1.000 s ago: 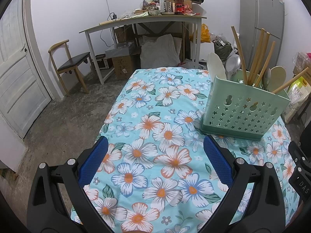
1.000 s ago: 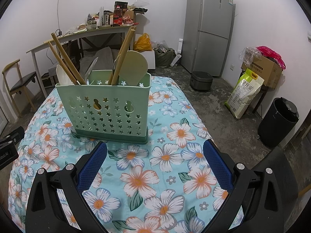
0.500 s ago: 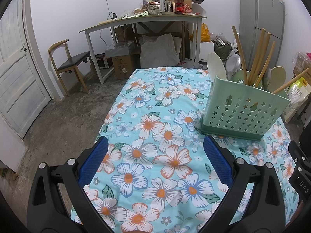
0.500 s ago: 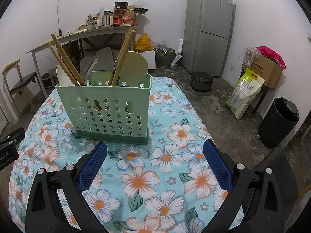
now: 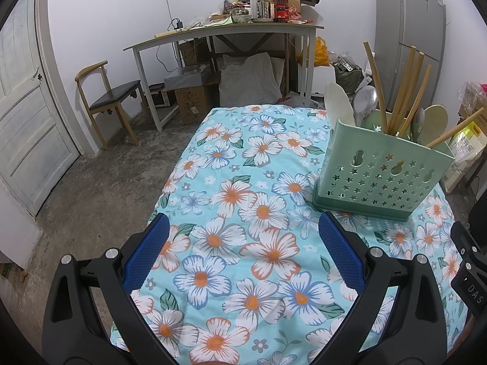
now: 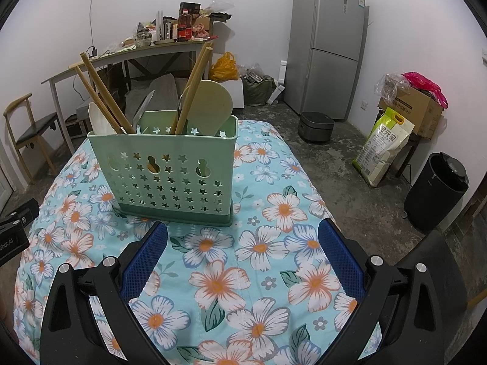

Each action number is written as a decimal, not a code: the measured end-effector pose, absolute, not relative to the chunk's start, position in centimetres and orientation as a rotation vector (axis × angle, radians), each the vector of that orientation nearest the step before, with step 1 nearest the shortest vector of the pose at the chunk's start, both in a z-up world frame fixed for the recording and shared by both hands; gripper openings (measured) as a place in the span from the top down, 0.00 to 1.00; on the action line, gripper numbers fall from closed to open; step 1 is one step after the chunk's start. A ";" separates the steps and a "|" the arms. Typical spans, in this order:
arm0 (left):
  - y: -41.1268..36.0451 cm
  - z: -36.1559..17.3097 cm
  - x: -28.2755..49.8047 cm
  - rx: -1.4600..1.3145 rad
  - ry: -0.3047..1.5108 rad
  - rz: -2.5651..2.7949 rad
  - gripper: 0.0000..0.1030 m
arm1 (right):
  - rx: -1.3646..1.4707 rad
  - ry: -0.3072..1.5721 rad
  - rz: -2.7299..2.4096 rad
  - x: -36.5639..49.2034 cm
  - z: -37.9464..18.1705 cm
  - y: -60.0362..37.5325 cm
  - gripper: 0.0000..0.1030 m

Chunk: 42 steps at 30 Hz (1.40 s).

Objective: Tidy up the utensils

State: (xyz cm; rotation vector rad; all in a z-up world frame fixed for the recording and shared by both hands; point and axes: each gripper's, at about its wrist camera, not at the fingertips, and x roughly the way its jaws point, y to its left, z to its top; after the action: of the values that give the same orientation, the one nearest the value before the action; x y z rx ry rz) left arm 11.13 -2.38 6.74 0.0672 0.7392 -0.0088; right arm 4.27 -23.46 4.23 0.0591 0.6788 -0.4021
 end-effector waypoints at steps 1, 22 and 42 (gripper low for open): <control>-2.4 6.7 11.1 0.068 0.740 -0.009 0.08 | 0.060 0.679 -0.403 4.3 4.2 -23.4 0.06; -2.3 6.8 11.2 0.066 0.743 -0.011 0.08 | 0.062 0.680 -0.401 4.4 4.3 -23.4 0.06; -2.6 6.6 10.8 0.069 0.747 -0.025 0.08 | 0.061 0.681 -0.400 4.4 4.3 -23.4 0.06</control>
State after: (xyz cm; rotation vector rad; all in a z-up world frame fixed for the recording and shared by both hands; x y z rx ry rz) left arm 10.79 -2.58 6.56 0.0691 0.7467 -0.0254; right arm 4.37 -23.42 4.27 0.0614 0.6813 -0.4000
